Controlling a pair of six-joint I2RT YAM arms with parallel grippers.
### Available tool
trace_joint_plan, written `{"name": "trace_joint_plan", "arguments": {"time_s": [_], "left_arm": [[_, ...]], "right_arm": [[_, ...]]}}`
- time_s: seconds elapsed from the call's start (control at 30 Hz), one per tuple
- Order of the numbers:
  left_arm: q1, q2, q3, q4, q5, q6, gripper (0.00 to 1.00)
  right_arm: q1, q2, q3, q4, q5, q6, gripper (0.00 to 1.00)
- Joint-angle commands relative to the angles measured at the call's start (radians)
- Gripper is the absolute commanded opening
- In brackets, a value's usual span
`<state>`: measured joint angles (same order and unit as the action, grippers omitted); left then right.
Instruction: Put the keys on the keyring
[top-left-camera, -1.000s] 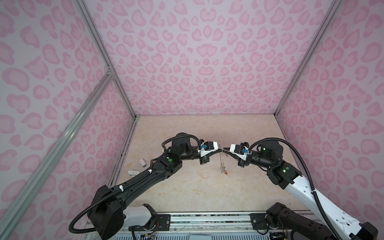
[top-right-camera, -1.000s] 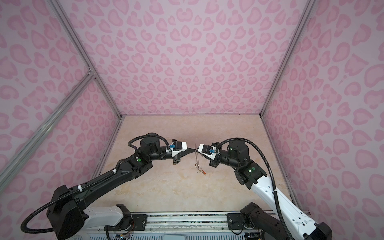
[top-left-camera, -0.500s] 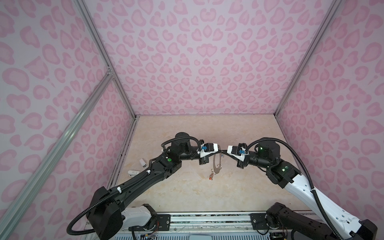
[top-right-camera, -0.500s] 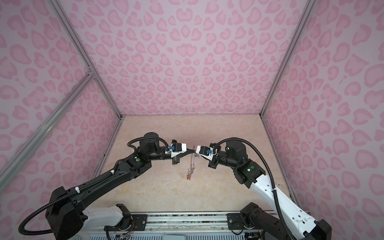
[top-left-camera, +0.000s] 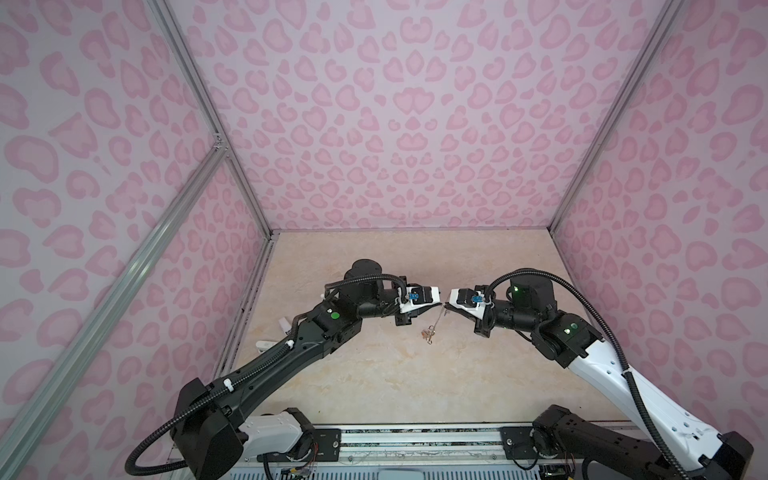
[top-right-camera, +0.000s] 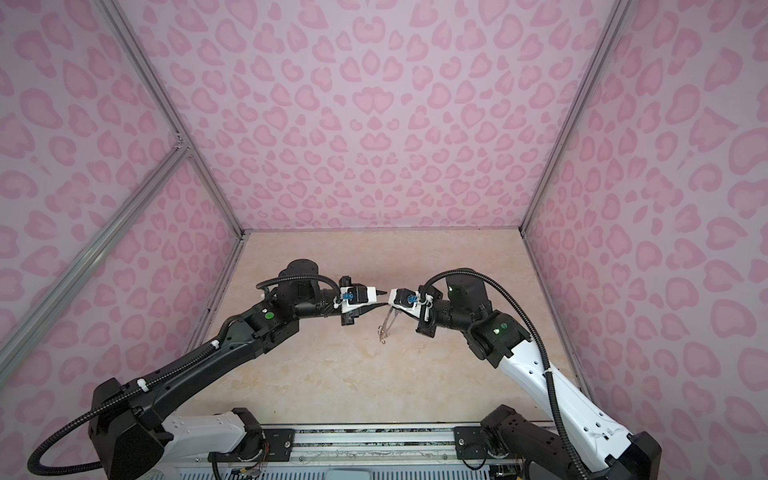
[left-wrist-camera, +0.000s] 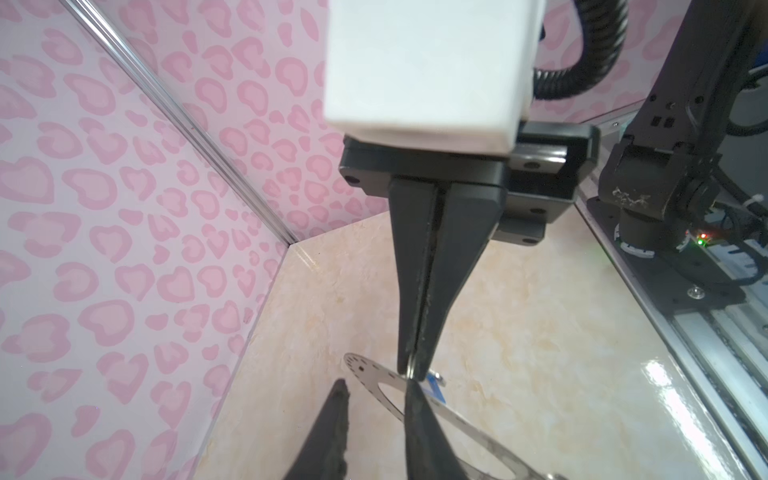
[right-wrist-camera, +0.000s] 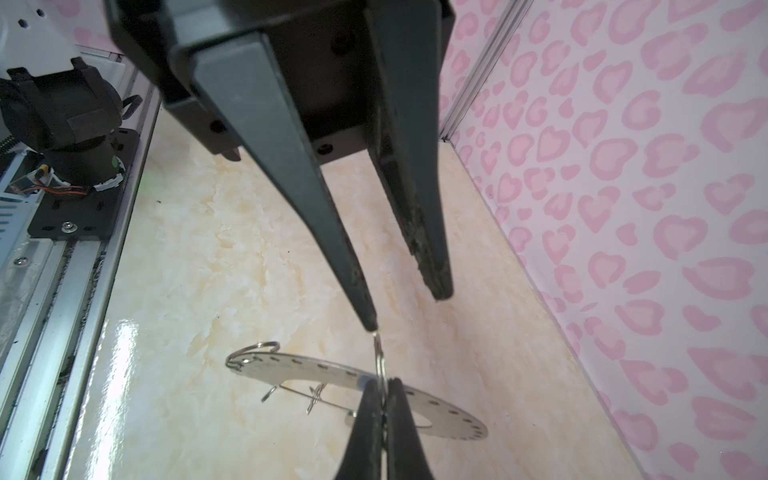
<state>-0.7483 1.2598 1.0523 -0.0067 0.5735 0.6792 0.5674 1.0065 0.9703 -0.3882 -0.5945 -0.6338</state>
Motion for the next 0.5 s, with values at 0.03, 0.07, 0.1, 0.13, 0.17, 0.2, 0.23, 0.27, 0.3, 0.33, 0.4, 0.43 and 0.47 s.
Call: {"name": "trace_joint_plan", "arguments": {"time_s": [0.03, 0.07, 0.1, 0.13, 0.17, 0.2, 0.23, 0.27, 0.3, 0.33, 0.4, 0.43, 0.47], "left_arm": [[-0.023, -0.005, 0.026, -0.087, -0.076, 0.109, 0.24], [-0.030, -0.004, 0.027, -0.091, -0.087, 0.118, 0.24], [-0.037, -0.003, 0.029, -0.100, -0.090, 0.129, 0.24], [-0.043, -0.004, 0.028, -0.102, -0.093, 0.136, 0.24], [-0.048, -0.006, 0.027, -0.102, -0.097, 0.140, 0.24], [-0.054, -0.007, 0.026, -0.104, -0.104, 0.145, 0.24], [-0.060, -0.007, 0.026, -0.107, -0.111, 0.150, 0.24], [-0.067, -0.008, 0.026, -0.110, -0.118, 0.156, 0.24], [-0.076, -0.007, 0.026, -0.114, -0.130, 0.163, 0.24], [-0.083, -0.004, 0.026, -0.116, -0.142, 0.167, 0.24], [-0.099, 0.002, 0.031, -0.128, -0.171, 0.184, 0.24], [-0.106, 0.003, 0.031, -0.128, -0.182, 0.188, 0.24], [-0.112, 0.006, 0.032, -0.127, -0.194, 0.190, 0.24]], "right_arm": [[0.001, 0.007, 0.017, -0.067, 0.008, 0.002, 0.00], [0.000, 0.008, 0.020, -0.068, 0.005, 0.008, 0.00], [0.001, 0.010, 0.022, -0.071, 0.000, 0.012, 0.00], [0.000, 0.012, 0.025, -0.074, -0.003, 0.016, 0.00], [0.000, 0.014, 0.025, -0.075, -0.001, 0.024, 0.00], [0.000, 0.018, 0.030, -0.081, -0.002, 0.026, 0.00], [-0.001, 0.022, 0.033, -0.088, -0.001, 0.028, 0.00], [0.002, 0.026, 0.037, -0.093, 0.000, 0.031, 0.00], [0.003, 0.029, 0.040, -0.098, 0.000, 0.031, 0.00], [0.006, 0.030, 0.040, -0.098, 0.002, 0.034, 0.00], [0.012, 0.030, 0.040, -0.095, 0.004, 0.036, 0.00], [0.014, 0.030, 0.041, -0.094, 0.004, 0.038, 0.00], [0.017, 0.030, 0.041, -0.092, 0.004, 0.039, 0.00]]}}
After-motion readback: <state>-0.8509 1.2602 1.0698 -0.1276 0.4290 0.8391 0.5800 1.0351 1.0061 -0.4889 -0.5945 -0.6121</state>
